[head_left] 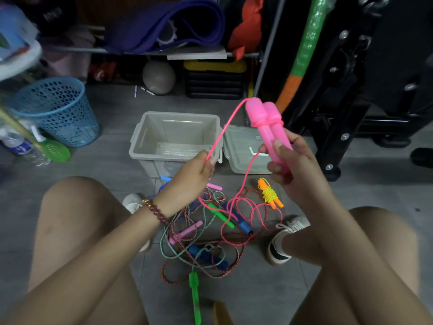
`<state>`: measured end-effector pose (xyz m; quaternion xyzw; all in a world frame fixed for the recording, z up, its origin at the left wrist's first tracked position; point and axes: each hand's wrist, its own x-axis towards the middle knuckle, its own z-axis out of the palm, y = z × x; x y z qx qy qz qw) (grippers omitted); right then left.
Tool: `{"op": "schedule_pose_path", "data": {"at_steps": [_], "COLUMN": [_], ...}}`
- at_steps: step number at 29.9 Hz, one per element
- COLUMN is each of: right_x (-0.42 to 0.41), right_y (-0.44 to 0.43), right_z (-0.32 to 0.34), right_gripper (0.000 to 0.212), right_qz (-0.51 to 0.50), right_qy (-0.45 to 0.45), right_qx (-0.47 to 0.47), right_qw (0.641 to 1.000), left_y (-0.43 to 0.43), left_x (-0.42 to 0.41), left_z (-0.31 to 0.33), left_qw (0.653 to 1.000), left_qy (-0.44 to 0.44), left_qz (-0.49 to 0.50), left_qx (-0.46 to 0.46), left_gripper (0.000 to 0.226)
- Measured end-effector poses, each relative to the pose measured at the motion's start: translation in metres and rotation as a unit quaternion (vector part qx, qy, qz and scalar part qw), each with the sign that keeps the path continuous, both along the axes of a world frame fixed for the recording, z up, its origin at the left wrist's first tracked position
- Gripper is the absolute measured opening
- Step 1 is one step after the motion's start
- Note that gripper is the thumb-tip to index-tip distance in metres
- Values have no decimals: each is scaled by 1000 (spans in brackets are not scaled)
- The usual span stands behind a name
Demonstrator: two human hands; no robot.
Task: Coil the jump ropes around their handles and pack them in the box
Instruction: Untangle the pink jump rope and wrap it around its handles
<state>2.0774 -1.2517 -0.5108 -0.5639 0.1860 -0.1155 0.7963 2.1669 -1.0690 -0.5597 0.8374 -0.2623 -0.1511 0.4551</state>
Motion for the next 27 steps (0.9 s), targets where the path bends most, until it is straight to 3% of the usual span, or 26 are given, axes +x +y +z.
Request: {"op": "schedule_pose_path", "data": {"at_steps": [3, 6, 9, 14, 17, 20, 25, 27], "right_x": [0, -4, -4, -6, -6, -3, 7, 7], "right_y": [-9, -20, -28, -23, -14, -12, -22, -22], "right_z": [5, 11, 6, 0, 0, 3, -5, -4], "right_gripper": [24, 29, 34, 40, 37, 36, 29, 25], "right_qz": [33, 105, 254, 387, 416, 409, 320, 253], "right_qy": [2, 17, 24, 82, 94, 77, -23, -39], "right_qx": [122, 232, 356, 376, 378, 403, 449, 403], "right_qw": [992, 967, 899, 838, 822, 815, 834, 879], "left_y": [-1, 4, 10, 14, 4, -12, -37, -35], "left_x": [7, 20, 38, 66, 65, 53, 6, -5], "left_z": [7, 13, 18, 17, 16, 11, 5, 10], "left_qw": [987, 965, 933, 896, 904, 942, 979, 985], "left_qy": [-33, -77, -100, -82, -50, -19, 38, 8], "left_qz": [65, 144, 233, 304, 276, 197, 41, 11], "left_qx": [-145, -204, -254, -314, -321, -270, -195, -171], "left_gripper": [21, 24, 27, 22, 23, 30, 25, 13]}}
